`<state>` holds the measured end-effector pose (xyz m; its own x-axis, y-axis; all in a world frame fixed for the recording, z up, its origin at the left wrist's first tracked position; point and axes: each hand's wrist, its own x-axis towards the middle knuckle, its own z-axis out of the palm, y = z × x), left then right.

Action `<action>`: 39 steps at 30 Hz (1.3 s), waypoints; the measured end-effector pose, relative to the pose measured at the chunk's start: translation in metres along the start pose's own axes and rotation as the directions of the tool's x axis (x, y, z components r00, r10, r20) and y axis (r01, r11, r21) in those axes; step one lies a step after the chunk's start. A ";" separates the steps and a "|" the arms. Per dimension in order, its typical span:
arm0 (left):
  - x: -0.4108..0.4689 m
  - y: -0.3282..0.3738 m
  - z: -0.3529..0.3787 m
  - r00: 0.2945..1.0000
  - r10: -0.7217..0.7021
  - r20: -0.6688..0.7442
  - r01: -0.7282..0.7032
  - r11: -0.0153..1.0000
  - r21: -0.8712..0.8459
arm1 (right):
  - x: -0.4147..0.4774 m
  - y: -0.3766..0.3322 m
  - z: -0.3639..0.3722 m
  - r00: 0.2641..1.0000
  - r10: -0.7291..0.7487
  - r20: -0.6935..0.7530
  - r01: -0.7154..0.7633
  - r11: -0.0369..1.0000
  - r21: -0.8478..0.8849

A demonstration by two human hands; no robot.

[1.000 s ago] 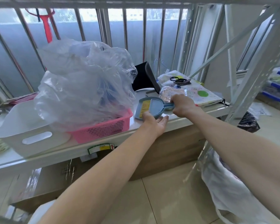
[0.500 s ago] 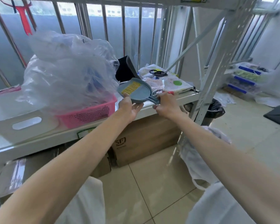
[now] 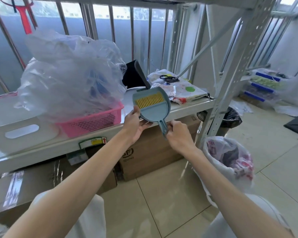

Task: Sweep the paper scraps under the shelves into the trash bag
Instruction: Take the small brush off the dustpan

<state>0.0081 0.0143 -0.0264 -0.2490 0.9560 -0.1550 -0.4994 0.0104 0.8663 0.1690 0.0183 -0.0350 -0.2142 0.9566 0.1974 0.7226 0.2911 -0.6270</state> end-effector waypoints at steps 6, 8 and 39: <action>0.010 -0.006 -0.009 0.997 0.046 0.064 -0.052 0.995 0.085 | 0.002 0.008 0.015 0.999 -0.029 -0.041 0.030 0.999 0.016; 0.011 -0.009 -0.012 0.994 0.050 0.093 -0.059 0.994 0.092 | 0.001 0.013 0.019 0.996 -0.032 -0.079 0.033 0.999 0.012; 0.024 -0.008 0.017 0.998 0.007 -0.066 -0.004 0.999 0.043 | 0.023 0.036 -0.017 0.964 -0.013 -0.267 0.025 0.999 0.041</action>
<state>0.0205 0.0424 -0.0287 -0.3066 0.9346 -0.1801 -0.4621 0.0192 0.8866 0.2011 0.0508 -0.0404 -0.0402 0.9159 0.3994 0.6898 0.3146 -0.6520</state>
